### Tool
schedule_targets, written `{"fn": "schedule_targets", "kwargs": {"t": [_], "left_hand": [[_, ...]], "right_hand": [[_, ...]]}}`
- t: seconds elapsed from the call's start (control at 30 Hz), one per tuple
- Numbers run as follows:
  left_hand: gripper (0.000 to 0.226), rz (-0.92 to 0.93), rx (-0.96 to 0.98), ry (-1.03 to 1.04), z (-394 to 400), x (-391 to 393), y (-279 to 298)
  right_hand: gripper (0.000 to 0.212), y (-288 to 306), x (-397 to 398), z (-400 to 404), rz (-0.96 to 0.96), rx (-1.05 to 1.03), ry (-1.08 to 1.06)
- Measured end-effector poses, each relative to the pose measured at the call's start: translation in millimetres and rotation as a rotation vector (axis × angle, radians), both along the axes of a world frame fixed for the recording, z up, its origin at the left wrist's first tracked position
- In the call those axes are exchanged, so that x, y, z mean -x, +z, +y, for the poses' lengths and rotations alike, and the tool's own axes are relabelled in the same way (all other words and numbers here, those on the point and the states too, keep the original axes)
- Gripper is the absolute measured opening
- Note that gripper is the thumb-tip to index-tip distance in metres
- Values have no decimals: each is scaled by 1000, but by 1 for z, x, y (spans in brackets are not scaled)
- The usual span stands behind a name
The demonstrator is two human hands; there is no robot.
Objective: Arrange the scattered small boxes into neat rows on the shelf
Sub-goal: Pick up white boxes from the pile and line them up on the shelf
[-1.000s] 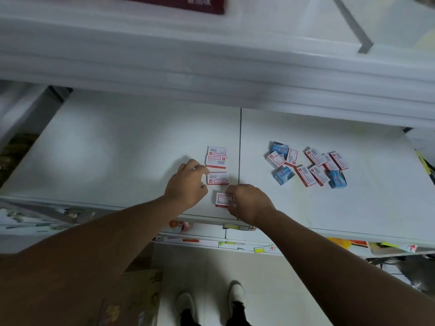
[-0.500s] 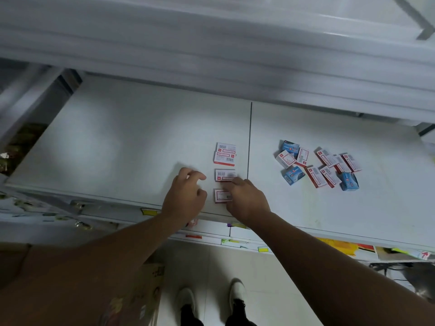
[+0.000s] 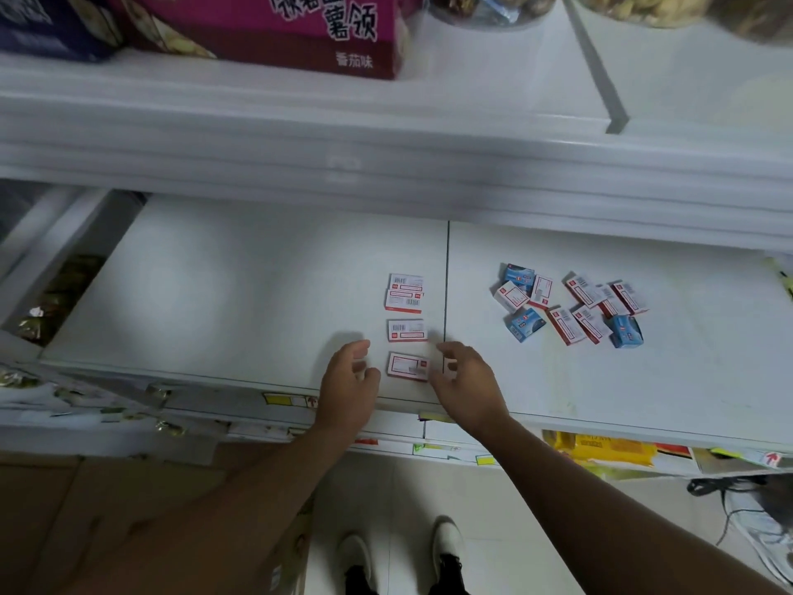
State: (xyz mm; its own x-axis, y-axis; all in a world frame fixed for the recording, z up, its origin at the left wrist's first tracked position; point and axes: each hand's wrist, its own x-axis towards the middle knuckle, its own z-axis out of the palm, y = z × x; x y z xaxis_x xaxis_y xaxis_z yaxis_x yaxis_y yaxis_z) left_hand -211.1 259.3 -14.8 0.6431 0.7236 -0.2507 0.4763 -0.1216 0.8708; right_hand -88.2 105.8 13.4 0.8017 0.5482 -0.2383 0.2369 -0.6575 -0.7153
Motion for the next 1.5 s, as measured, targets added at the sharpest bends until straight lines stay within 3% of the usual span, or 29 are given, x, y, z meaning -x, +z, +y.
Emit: {"fn": "schedule_targets", "kwargs": {"t": [0.13,0.27,0.6,0.73,0.87,1.0,1.17,1.33,1.5], "left_hand": [[40,-66,141,84,-13,-8,3],[33,-96,239,215,-21,-22,3],[36,-204,317,238,-32,-35,-5],[30,-268,406,261,-32,-42,-3],[47,-262,449,290,-28,-52,-4],[45,-313,474,228,-21,-61,-3],[50,-331,502,207,-15,-71,-1],[51,-334,512,203,-8,-81,-4],[49,-358,514,212,2,-90,-7]], "right_hand": [[31,-2,15,8,325,-280,-261],[30,-10,32,20,453,-453,-367],[52,-24,41,50,472,-542,-408],[49,-25,32,58,473,-577,-402],[42,-23,27,62,482,-581,-434],[28,-19,24,66,508,-585,-457],[24,-21,19,68,483,-586,-441],[47,-27,15,74,468,-591,-428],[49,-25,9,81,472,-611,-438]]}}
